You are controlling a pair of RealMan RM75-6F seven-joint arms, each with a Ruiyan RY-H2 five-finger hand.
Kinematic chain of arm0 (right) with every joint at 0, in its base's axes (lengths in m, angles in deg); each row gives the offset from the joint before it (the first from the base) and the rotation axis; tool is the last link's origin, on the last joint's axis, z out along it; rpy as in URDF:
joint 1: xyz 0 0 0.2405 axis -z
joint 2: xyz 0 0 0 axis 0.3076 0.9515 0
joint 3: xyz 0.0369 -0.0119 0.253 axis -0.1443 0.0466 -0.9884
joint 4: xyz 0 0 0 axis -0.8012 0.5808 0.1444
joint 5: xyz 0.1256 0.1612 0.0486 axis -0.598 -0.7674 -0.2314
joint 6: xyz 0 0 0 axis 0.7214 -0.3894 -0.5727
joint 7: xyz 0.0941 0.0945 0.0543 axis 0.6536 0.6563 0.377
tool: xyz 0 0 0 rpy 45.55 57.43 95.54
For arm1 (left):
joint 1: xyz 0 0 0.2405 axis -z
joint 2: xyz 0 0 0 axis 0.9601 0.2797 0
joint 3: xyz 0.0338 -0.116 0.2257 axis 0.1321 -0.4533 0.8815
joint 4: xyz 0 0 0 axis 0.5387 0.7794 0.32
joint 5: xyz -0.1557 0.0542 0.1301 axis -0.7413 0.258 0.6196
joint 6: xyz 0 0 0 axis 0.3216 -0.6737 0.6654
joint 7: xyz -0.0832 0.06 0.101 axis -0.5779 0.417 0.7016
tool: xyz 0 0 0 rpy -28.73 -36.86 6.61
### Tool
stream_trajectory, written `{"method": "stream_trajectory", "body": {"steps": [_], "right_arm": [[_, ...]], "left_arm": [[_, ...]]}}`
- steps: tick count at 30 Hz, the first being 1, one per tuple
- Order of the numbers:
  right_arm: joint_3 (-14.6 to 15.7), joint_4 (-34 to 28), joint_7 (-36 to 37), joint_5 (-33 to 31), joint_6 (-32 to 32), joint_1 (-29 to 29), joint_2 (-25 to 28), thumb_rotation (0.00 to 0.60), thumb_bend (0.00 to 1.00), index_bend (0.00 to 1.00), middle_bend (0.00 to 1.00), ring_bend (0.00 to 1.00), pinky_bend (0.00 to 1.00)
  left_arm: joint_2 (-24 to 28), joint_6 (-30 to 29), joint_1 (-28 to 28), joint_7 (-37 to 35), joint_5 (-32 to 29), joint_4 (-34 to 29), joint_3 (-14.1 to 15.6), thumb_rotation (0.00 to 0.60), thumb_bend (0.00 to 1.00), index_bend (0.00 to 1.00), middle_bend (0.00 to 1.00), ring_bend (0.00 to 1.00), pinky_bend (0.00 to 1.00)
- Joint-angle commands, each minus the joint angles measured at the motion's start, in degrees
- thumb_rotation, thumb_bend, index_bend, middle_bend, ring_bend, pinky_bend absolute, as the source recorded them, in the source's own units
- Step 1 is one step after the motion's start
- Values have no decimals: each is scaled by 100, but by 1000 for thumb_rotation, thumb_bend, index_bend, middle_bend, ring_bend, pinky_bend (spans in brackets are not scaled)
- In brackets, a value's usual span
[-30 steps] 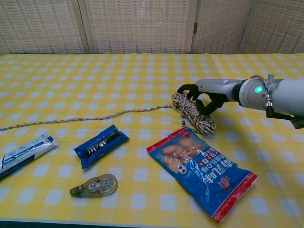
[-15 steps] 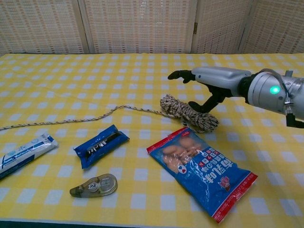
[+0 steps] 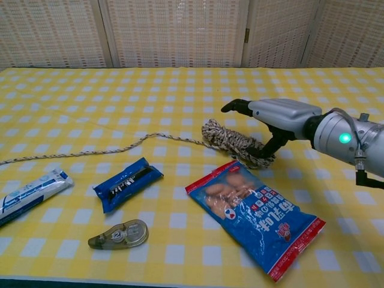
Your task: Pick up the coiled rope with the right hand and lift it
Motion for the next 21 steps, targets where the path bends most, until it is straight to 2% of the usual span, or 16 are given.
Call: {"method": "stream_trajectory", "body": {"steps": [1,8,17,21], "right_arm": [[-24,206,-64,-76,39,-17,-175,600,460,0,0,0,0],[-36,658,-187,-204,139,-26,-409,600,460,0,0,0,0],[-231,1181,-314,-451,177,-28,-354,600,460,0,0,0,0],[-266,1045,-289,-424,200,-9,-156,600,460,0,0,0,0]], "left_arm": [[2,16,-6,-12,-20,15,4,600,253,77,11,22,0],[0,38,-1,-26,-6,19,16,600,252,76,11,23,0],[-20,70,29,-9,9,17,6,600,253,76,11,23,0],[-23,97,39,11,-2,12,9,600,253,76,11,23,0]]}}
